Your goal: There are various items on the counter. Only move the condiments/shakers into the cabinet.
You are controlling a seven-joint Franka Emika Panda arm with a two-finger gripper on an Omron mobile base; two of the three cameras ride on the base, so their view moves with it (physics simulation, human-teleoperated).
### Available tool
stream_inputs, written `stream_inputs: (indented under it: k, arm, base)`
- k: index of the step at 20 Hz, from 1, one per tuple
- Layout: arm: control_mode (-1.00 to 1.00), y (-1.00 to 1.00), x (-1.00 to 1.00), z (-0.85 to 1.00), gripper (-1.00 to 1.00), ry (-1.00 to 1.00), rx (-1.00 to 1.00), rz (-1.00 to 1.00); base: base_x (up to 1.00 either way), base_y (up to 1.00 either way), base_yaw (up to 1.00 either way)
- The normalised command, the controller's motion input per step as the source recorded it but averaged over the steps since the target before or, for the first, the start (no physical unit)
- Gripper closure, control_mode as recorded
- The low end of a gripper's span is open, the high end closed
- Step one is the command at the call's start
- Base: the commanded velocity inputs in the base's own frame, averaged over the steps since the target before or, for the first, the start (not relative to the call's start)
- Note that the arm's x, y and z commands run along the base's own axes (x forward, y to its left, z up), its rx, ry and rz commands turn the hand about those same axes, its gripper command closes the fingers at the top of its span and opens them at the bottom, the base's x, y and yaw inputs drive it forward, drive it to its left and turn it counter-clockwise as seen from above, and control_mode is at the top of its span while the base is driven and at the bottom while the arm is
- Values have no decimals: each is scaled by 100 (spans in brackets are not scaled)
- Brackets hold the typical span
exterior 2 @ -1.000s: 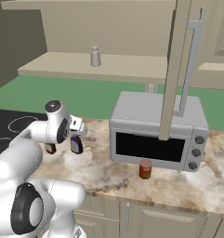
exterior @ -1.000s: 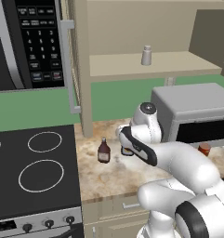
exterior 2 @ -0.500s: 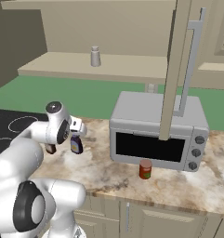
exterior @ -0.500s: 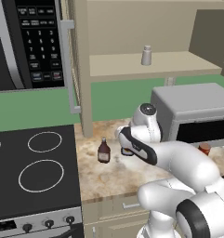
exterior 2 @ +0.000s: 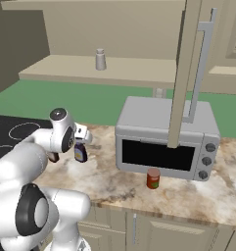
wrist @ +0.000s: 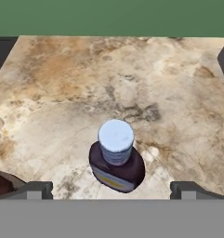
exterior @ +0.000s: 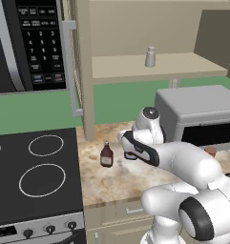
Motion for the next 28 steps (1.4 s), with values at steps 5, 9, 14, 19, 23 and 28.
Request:
stream_inputs:
  k: [5, 9, 14, 19, 23, 28]
  arm:
    - [-100, 0, 2, -3, -100, -2, 0, 0]
    - [-100, 0, 4, -4, -100, -2, 0, 0]
    - [-100, 0, 10, -4, -100, -3, 0, 0]
    - [-100, 0, 13, -1, -100, -2, 0, 0]
    - [-100, 0, 10, 0, -100, -2, 0, 0]
    - [-100, 0, 9, -1, -100, -1, 0, 0]
  base:
    - [0, 0, 0]
    - [0, 0, 0]
    - [0, 0, 0]
    - [0, 0, 0]
    - [0, 0, 0]
    - [0, 0, 0]
